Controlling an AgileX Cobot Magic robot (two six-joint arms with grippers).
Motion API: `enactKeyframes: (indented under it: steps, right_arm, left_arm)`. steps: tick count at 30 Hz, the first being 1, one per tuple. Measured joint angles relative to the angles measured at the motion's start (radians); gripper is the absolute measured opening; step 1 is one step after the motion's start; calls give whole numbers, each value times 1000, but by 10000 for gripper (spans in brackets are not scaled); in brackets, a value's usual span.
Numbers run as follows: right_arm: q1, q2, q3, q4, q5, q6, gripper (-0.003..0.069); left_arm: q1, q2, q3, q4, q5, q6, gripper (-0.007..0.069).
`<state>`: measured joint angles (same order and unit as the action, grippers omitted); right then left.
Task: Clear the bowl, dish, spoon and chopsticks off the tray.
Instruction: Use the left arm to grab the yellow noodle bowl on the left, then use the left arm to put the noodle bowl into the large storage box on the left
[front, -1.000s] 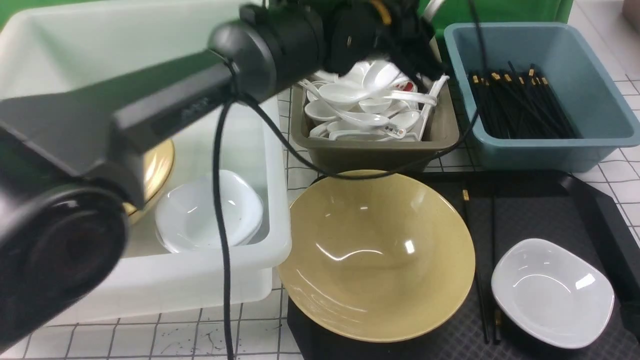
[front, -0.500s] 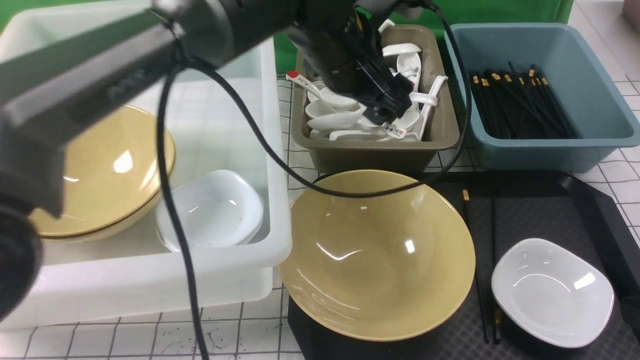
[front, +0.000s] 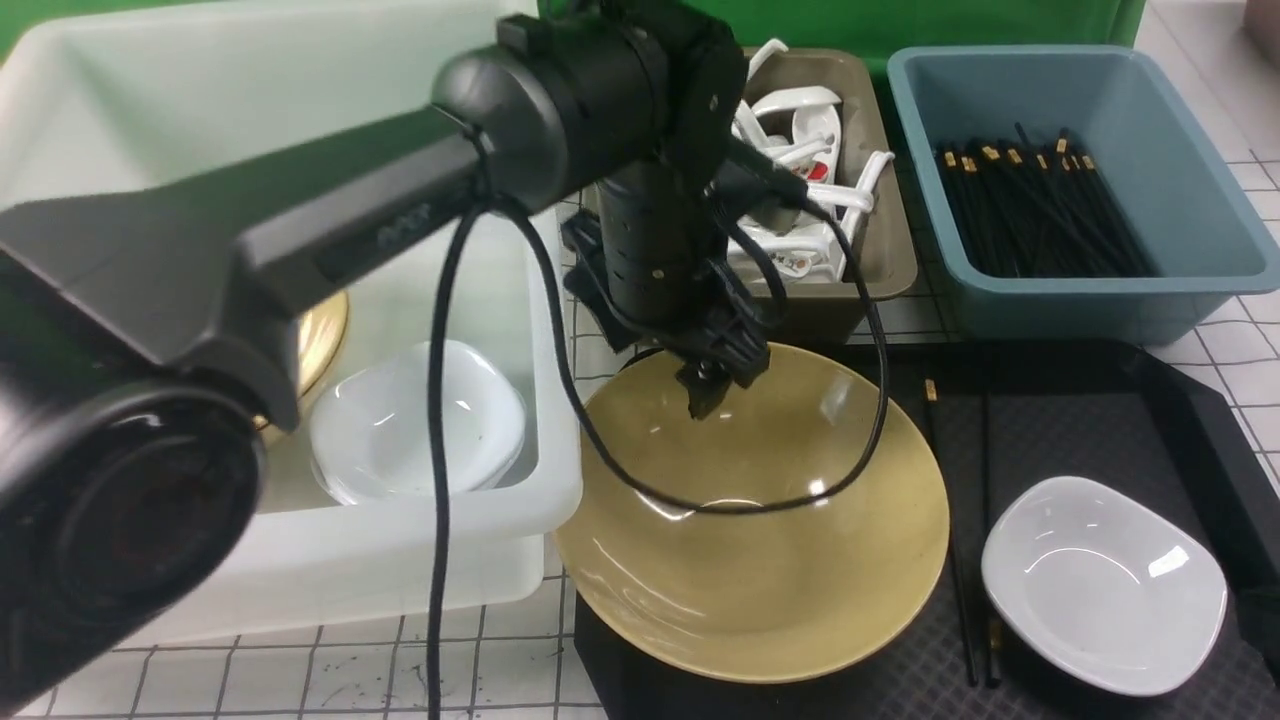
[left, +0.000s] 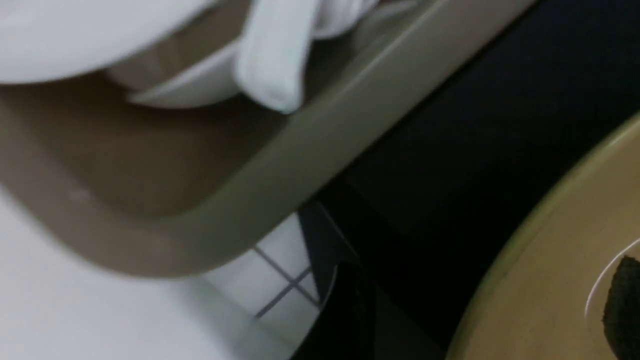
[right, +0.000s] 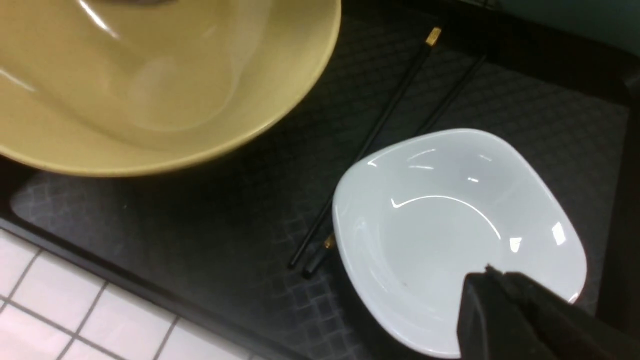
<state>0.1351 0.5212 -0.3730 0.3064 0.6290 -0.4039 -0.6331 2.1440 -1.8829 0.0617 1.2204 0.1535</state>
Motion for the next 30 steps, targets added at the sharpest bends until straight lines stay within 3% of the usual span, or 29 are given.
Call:
enactKeyframes:
  steps: [3,7,9,13,15,19,24,29,30]
  right_arm:
    - [0,0,0,1,0,1,47]
    - [0,0,0,1,-1,4,47]
    - [0,0,0,1,-1,4,47]
    - [0,0,0,1,-2,4,47]
    - [0,0,0,4,-2,4,47]
    - [0,0,0,4,-2,4,48]
    - [0,0,0,4,-2,4,48]
    - [0,0,0,4,-2,4,48]
    - [0,0,0,5,-2,4,48]
  left_arm:
    - [0,26,0,-62,1,57,557]
    - [2,61,0,-165,-1,172,450]
    - [2,71,0,-206,-1,203,371]
    - [4,66,-1,-286,32,227,134]
    - [4,47,-10,-322,43,227,64]
    - [3,12,-23,-332,39,242,13]
    - [33,-62,-37,-363,12,297,6]
    - [178,-194,-44,-537,24,356,6]
    - [246,-226,-44,-573,28,357,6]
